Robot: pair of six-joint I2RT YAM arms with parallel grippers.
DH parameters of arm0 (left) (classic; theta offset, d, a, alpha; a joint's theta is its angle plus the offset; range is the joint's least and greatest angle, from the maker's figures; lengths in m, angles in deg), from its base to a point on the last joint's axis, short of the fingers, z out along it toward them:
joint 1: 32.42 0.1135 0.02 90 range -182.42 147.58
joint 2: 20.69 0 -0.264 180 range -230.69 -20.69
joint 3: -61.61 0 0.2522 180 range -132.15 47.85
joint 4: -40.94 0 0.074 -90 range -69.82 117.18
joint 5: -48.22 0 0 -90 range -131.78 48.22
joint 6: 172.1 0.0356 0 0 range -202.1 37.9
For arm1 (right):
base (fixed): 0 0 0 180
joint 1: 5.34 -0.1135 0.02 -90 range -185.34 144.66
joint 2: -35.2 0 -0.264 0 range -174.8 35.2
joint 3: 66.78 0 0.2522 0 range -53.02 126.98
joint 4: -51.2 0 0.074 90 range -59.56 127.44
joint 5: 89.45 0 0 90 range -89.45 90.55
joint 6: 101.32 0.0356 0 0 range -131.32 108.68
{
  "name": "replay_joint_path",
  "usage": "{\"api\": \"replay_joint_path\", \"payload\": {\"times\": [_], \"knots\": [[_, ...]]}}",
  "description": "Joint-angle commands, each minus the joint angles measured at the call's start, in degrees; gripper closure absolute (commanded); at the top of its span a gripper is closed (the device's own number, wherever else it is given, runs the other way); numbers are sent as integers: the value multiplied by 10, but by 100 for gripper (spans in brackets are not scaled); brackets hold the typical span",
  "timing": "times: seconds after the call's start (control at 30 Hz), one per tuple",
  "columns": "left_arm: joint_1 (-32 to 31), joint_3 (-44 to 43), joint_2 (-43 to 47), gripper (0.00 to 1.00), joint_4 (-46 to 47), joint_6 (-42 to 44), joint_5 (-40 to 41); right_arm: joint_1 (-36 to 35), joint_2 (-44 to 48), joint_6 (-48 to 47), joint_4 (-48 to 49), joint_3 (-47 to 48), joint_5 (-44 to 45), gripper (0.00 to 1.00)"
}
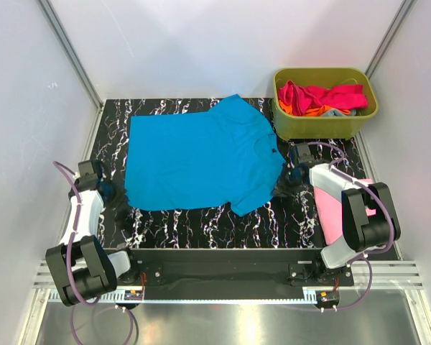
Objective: Fold and stack the t-shirts
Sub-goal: Flatten the tshirt out
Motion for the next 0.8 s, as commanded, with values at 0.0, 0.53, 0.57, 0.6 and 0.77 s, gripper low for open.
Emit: {"api": "replay_joint_path", "payload": {"times": [0.0,0.53,0.57,0.6,0.77], "knots": [[0,-45,17,100,-9,8,10,1,44,20,3,91,-6,100],[-31,-298,-24,100,-84,25,28,2,123,-12,-14,336,66,100],[-31,-294,-22,100,-83,26,33,2,129,-9,-15,331,62,100],[-31,-291,-18,100,-82,27,34,2,135,-9,-17,316,59,93],[-31,-232,6,100,-68,34,35,2,177,-11,-18,241,31,90]]}}
